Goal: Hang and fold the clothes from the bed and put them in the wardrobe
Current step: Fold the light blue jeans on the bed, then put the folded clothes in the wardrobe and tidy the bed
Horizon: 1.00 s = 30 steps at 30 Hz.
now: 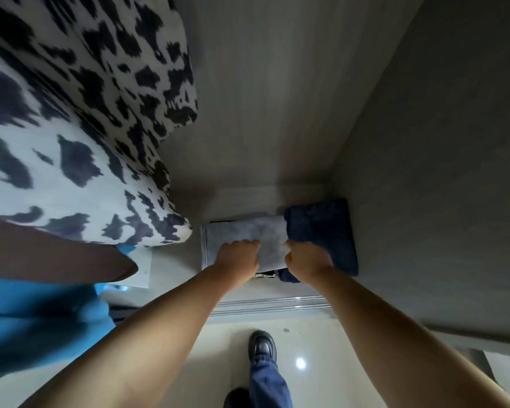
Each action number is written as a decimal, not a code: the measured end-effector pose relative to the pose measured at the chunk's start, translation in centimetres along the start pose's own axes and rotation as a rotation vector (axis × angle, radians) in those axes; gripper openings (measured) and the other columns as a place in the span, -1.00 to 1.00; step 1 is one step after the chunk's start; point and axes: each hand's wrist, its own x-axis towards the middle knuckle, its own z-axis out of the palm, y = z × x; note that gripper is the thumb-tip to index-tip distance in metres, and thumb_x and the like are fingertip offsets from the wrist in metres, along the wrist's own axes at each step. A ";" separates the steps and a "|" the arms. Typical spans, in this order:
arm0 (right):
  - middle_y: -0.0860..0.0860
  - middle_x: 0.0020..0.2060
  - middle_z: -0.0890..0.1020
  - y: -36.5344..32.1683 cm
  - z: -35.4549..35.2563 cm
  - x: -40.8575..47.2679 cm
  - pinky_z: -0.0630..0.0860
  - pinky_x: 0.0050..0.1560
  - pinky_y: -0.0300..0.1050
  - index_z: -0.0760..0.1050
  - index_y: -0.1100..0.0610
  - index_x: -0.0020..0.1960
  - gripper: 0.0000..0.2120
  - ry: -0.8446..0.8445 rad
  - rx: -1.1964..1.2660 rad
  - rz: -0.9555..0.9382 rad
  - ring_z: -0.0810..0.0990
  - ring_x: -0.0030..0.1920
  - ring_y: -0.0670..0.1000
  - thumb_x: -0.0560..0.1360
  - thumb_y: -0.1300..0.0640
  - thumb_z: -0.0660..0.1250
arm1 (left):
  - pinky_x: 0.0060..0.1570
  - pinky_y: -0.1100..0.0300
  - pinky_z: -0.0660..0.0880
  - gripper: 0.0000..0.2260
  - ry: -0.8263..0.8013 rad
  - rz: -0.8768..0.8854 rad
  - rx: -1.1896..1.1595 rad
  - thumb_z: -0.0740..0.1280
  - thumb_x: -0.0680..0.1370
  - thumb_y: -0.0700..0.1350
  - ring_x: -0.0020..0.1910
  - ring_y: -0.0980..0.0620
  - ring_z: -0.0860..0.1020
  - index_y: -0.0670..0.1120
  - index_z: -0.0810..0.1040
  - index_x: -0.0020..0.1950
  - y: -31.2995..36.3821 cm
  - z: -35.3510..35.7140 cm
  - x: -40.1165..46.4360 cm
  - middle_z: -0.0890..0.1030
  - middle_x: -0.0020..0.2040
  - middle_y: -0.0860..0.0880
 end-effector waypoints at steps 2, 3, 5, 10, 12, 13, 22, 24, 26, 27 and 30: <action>0.11 0.03 0.63 -0.4 -1.9 -2.8 0.54 0.00 -0.03 0.45 0.10 0.25 -0.71 0.077 0.022 0.023 0.59 0.07 0.14 0.59 0.06 0.12 | 0.03 0.08 0.48 -0.73 0.059 0.045 -0.040 0.13 0.57 -0.13 0.14 -0.13 0.56 -0.09 0.49 0.21 1.1 -2.0 -1.8 0.59 0.14 -0.11; 0.13 0.07 0.62 -0.8 -2.9 -4.2 0.53 -0.03 -0.05 0.46 0.09 0.25 -0.70 0.078 0.058 0.058 0.59 0.07 0.15 0.59 0.05 0.10 | 0.00 0.11 0.48 -0.76 0.078 0.065 -0.055 0.14 0.57 -0.12 0.12 -0.13 0.56 -0.09 0.51 0.17 1.6 -3.0 -2.9 0.60 0.12 -0.11; 0.12 0.12 0.61 -1.3 -4.5 -7.5 0.44 -0.09 -0.09 0.48 0.06 0.25 -0.68 0.070 0.139 0.132 0.57 0.09 0.17 0.59 0.04 0.10 | -0.07 0.15 0.41 -0.76 0.082 0.081 -0.069 0.16 0.59 -0.11 0.10 -0.14 0.55 -0.11 0.55 0.15 2.7 -5.1 -6.0 0.60 0.12 -0.13; 0.08 0.11 0.62 -2.0 -8.5 -17.7 0.45 -0.06 -0.10 0.52 0.00 0.22 -0.69 0.203 0.229 0.265 0.57 0.08 0.18 0.57 -0.01 0.13 | -0.20 0.18 0.36 -0.80 0.133 0.130 -0.122 0.20 0.55 -0.08 -0.01 -0.13 0.57 -0.05 0.57 0.07 6.1 -9.5 -14.0 0.62 0.04 -0.09; 0.09 0.10 0.63 -1.3 -9.0 -21.7 0.48 -0.03 -0.09 0.52 0.01 0.20 -0.69 0.240 0.216 0.307 0.58 0.07 0.19 0.56 -0.01 0.12 | -0.22 0.14 0.41 -0.84 0.100 0.190 -0.182 0.22 0.54 -0.08 -0.08 -0.13 0.58 -0.05 0.57 0.00 8.3 -10.0 -16.1 0.62 -0.07 -0.08; 0.09 0.09 0.63 -0.7 -9.0 -23.5 0.48 -0.04 -0.09 0.52 0.01 0.19 -0.69 0.244 0.205 0.335 0.58 0.07 0.19 0.57 -0.01 0.11 | -0.23 0.12 0.43 -0.86 0.079 0.223 -0.206 0.22 0.53 -0.09 -0.12 -0.14 0.58 -0.06 0.56 -0.05 9.4 -10.1 -16.9 0.61 -0.12 -0.09; 0.11 0.07 0.63 7.1 -10.8 -40.2 0.41 -0.11 -0.13 0.53 0.08 0.12 -0.68 0.294 0.152 0.602 0.60 0.06 0.18 0.60 -0.03 0.08 | -0.13 0.16 0.45 -0.82 0.079 0.561 -0.080 0.17 0.54 -0.03 -0.08 -0.08 0.55 0.01 0.55 0.00 23.5 -13.1 -22.8 0.63 -0.08 0.01; 0.10 0.08 0.62 8.8 -11.8 -43.2 0.44 -0.04 -0.11 0.54 0.07 0.10 -0.70 0.313 0.162 0.666 0.59 0.08 0.17 0.59 0.00 0.08 | -0.10 0.15 0.42 -0.81 0.136 0.618 -0.066 0.18 0.55 -0.02 -0.01 -0.11 0.55 0.02 0.56 0.04 27.0 -14.7 -23.7 0.63 0.00 -0.01; 0.10 0.10 0.61 10.5 -12.5 -46.1 0.46 0.00 -0.07 0.54 0.06 0.10 -0.71 0.349 0.183 0.710 0.58 0.10 0.18 0.58 0.00 0.09 | -0.06 0.14 0.42 -0.79 0.174 0.674 -0.051 0.18 0.55 -0.01 0.04 -0.14 0.55 0.00 0.56 0.07 30.5 -15.8 -24.8 0.62 0.05 -0.03; 0.10 0.09 0.62 11.4 -12.6 -47.5 0.46 -0.02 -0.08 0.54 0.05 0.08 -0.72 0.378 0.199 0.727 0.58 0.09 0.18 0.58 -0.01 0.10 | -0.04 0.13 0.44 -0.79 0.183 0.700 -0.040 0.18 0.55 -0.01 0.05 -0.14 0.55 0.00 0.56 0.07 32.2 -16.1 -25.5 0.61 0.05 -0.04; 0.06 0.05 0.64 14.3 -12.1 -51.7 0.44 -0.07 -0.10 0.54 0.03 0.04 -0.72 0.469 0.220 0.768 0.59 0.04 0.15 0.56 -0.04 0.10 | -0.01 0.11 0.48 -0.79 0.174 0.760 0.016 0.18 0.54 -0.01 0.06 -0.14 0.55 -0.01 0.55 0.07 37.6 -15.6 -27.4 0.61 0.05 -0.04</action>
